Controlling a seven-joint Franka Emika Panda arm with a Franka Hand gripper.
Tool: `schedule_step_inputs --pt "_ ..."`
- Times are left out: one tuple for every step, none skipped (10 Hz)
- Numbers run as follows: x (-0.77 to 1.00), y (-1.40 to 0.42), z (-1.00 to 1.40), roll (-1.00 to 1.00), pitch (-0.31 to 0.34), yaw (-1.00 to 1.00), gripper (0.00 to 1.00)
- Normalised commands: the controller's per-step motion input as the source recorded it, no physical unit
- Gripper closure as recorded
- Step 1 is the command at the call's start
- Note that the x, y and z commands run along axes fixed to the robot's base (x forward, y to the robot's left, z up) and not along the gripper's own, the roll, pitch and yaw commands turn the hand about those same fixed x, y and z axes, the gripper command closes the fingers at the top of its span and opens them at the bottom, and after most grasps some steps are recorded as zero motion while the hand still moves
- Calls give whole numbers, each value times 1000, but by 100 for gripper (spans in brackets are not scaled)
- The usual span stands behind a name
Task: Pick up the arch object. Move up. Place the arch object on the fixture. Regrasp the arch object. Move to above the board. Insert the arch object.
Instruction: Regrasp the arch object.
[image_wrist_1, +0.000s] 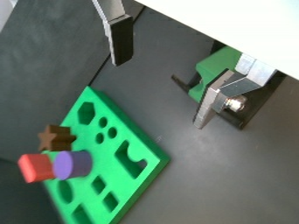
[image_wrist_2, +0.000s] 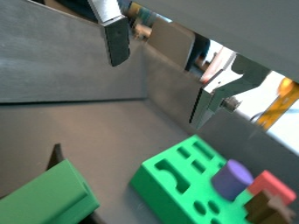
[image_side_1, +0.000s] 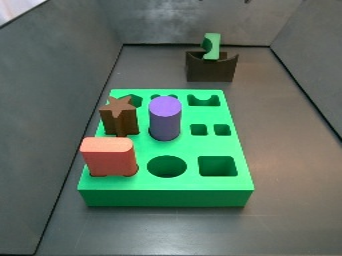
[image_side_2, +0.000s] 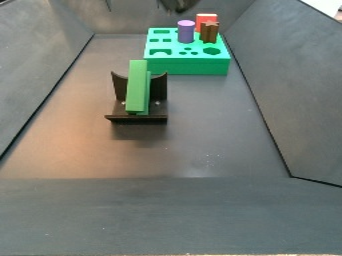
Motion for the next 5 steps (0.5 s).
schedule_step_inputs --pt "-40 -75 55 1000 61 1 0" --pt "-18 -55 23 1000 60 0 0" --pt "-20 -42 15 1000 56 0 0" --pt "-28 -35 16 1000 52 1 0" --pt "-32 -30 14 1000 47 1 0"
